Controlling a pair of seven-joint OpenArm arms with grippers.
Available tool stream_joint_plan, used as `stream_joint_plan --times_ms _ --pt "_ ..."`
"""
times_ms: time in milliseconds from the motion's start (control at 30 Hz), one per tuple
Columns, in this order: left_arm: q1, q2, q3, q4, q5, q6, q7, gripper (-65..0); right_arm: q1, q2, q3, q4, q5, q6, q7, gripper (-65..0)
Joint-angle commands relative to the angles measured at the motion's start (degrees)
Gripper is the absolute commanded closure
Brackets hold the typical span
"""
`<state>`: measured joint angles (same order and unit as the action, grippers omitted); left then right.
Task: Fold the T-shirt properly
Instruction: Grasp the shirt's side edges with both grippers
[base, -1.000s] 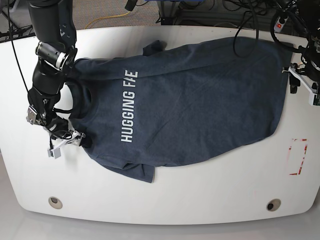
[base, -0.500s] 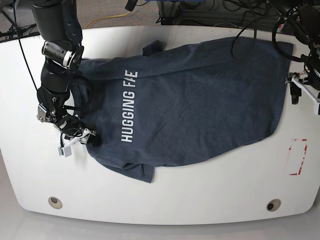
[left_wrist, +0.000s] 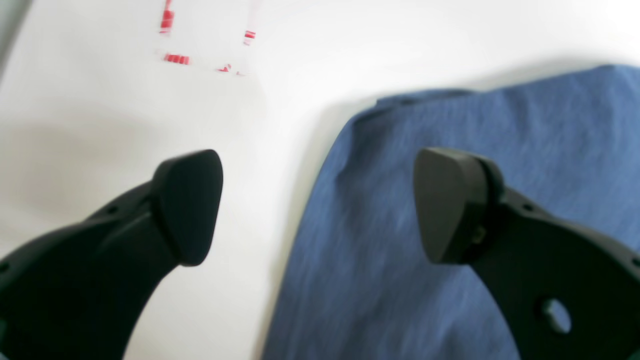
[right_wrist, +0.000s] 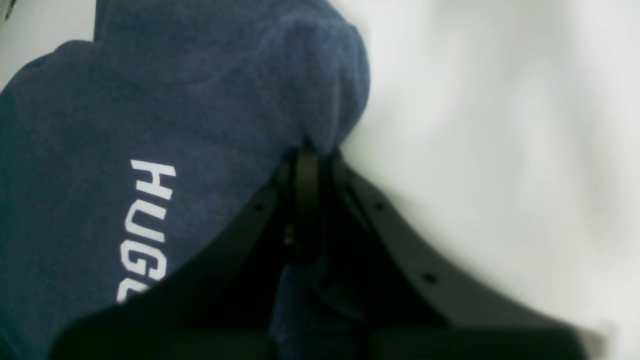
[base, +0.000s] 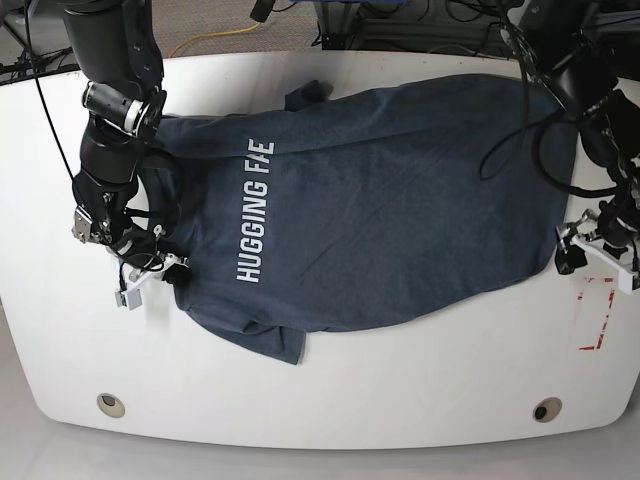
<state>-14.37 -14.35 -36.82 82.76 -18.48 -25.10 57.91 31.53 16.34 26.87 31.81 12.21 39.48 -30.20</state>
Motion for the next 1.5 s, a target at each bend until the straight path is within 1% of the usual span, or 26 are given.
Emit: stream_joint_plan --times_ms 0,67,200,333,400,500,633,700,800,833,867,933,1033,1100,1133,1167,1300,1367,1467 --pt "-2.9 -1.78 1.43 -3.24 -0.55 -0.26 -2.92 -56.5 1.75 0.94 -0.02 0.85 0.76 0.52 0.61 -0.6" --pt "-4.66 -2.57 4.42 -7.99 0.77 -0.26 -5.29 -56.5 1.75 0.94 -0.02 0.85 0.76 0.52 0.61 -0.6" --pt "-7.48 -2.75 8.73 -14.76 2.52 -0.35 -9.43 -56.5 1.75 0.94 -0.02 0.85 0.76 0.52 0.61 -0.6" --pt "-9.41 -2.93 11.19 -22.06 2.61 -0.35 -14.0 -56.4 1.75 0.85 -0.02 0.85 0.76 0.52 0.61 -0.6" --pt "-10.9 -3.98 12.95 -26.19 2.61 -0.44 -15.67 -56.2 1.75 0.85 -0.02 0.85 0.76 0.52 0.61 -0.6" --pt "-12.05 -4.42 16.03 -31.38 2.35 -0.52 -18.83 -56.1 1.75 0.76 -0.02 0.85 0.76 0.52 0.61 -0.6" --pt "-12.22 -4.51 18.58 -35.24 2.44 -0.52 -22.0 -55.1 1.75 0.76 -0.02 0.85 0.76 0.52 0.61 -0.6" --pt "-12.31 -4.51 18.75 -35.68 2.44 -0.52 -22.17 -50.7 1.75 0.76 -0.02 0.85 0.76 0.52 0.61 -0.6" --pt "-12.22 -4.51 18.75 -35.68 2.44 -0.52 -22.17 -40.1 1.75 0.76 -0.02 0.85 0.76 0.52 0.61 -0.5" --pt "-12.13 -4.51 18.75 -35.68 2.44 -0.52 -22.17 -36.1 1.75 0.85 -0.02 0.85 0.76 0.52 0.61 -0.5" --pt "-11.96 -4.51 18.75 -35.68 2.44 -0.52 -22.17 -30.4 1.75 0.85 -0.02 0.85 0.76 0.52 0.61 -0.5" --pt "-11.87 -4.51 18.75 -35.68 2.44 -0.52 -22.17 -23.5 1.75 0.94 -0.02 0.85 0.76 0.52 0.61 -0.5" --pt "-11.78 -4.6 18.58 -35.51 2.26 -0.61 -22.09 -11.4 1.75 1.02 -0.02 0.85 0.76 0.52 0.61 -0.2" --pt "-11.69 -5.83 18.58 -34.28 2.17 -0.7 -21.82 -4.2 1.75 1.11 -0.02 1.02 0.76 0.52 0.61 -0.2" --pt "-11.26 -6.09 18.58 -33.4 2.17 -0.7 -21.73 -1.8 1.75 1.11 -0.02 1.46 0.76 0.52 0.53 -0.2" --pt "-10.29 -6.35 18.58 -32.08 2.08 -0.7 -21.21 0.0 1.75 1.11 -0.02 2.43 0.76 0.52 0.35 0.0" --pt "-7.91 -6.35 18.4 -23.99 2.0 -0.7 -17.25 0.0 1.31 1.11 0.07 6.39 0.67 0.52 -0.27 0.0" --pt "-6.07 -6.35 16.82 -18.19 2.0 -0.7 -14.88 0.0 1.31 1.99 0.07 8.06 0.67 0.52 -2.2 0.0" --pt "-3.52 -6.09 13.13 -11.95 2.0 -0.7 -11.27 0.0 1.31 2.43 0.07 9.73 0.67 0.52 -3.52 0.0"
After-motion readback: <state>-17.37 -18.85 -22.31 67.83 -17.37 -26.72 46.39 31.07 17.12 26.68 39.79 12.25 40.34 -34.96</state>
